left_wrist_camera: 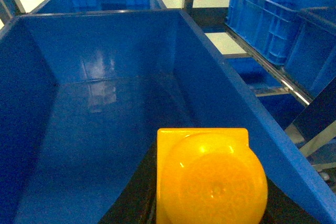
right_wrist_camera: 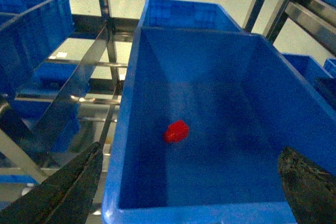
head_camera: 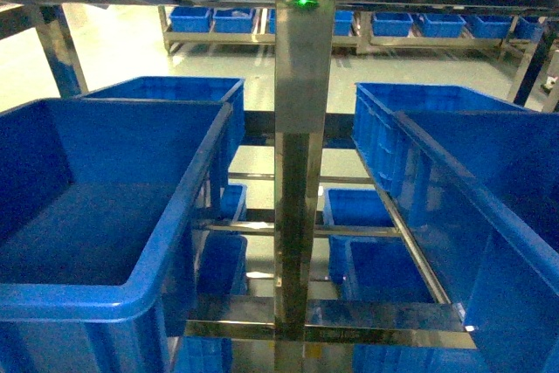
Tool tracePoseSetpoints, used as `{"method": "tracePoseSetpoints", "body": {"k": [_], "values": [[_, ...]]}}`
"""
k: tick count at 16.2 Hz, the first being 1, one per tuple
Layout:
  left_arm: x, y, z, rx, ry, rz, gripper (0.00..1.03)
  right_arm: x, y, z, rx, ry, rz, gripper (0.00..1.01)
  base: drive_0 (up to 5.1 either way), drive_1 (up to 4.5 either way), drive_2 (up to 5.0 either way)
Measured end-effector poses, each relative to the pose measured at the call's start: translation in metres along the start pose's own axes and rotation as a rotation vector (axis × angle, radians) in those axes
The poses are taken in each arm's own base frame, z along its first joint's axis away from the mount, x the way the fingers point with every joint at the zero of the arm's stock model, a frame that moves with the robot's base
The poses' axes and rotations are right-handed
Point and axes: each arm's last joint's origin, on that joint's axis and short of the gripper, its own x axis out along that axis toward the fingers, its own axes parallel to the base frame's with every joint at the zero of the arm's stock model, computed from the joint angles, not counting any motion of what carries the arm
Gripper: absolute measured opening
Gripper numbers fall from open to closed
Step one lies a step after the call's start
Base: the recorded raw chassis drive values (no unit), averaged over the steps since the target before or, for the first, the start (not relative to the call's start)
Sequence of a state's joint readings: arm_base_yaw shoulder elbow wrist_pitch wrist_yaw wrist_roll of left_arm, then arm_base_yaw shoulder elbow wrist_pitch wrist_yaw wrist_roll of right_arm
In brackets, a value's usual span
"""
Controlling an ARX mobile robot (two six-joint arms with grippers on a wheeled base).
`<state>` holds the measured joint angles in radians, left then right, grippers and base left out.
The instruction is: Sort and place red and yellow blocks in left bins
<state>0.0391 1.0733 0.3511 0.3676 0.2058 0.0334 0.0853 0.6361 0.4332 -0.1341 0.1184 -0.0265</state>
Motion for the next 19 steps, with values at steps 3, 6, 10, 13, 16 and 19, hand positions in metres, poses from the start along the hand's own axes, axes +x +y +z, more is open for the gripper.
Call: {"method": "tracePoseSetpoints", "body": {"k": [3, 6, 10, 13, 16, 19], "values": [[0.000, 0.000, 0.000, 0.000, 0.000, 0.000, 0.27, 0.002, 0.002, 0.001, 0.011, 0.028, 0.014, 0.98, 0.0, 0.00, 0.0], [0.000, 0.000, 0.000, 0.000, 0.000, 0.000, 0.27, 0.000, 0.004, 0.000, 0.019, 0.035, 0.020, 0.98, 0.0, 0.00, 0.0], [0.000, 0.000, 0.000, 0.000, 0.000, 0.000, 0.27, 0.000, 0.004, 0.000, 0.020, 0.035, 0.020, 0.98, 0.0, 0.00, 0.0], [0.000, 0.000, 0.000, 0.000, 0.000, 0.001, 0.27, 0.000, 0.004, 0.000, 0.020, 0.035, 0.020, 0.98, 0.0, 0.00, 0.0], [0.012, 0.019, -0.010, -0.024, 0.093, 0.037, 0.27, 0.000, 0.004, 0.000, 0.021, 0.035, 0.019, 0.98, 0.0, 0.00, 0.0], [0.027, 0.041, 0.001, 0.003, 0.057, 0.073, 0.27, 0.000, 0.004, 0.000, 0.021, 0.034, 0.019, 0.98, 0.0, 0.00, 0.0]]}}
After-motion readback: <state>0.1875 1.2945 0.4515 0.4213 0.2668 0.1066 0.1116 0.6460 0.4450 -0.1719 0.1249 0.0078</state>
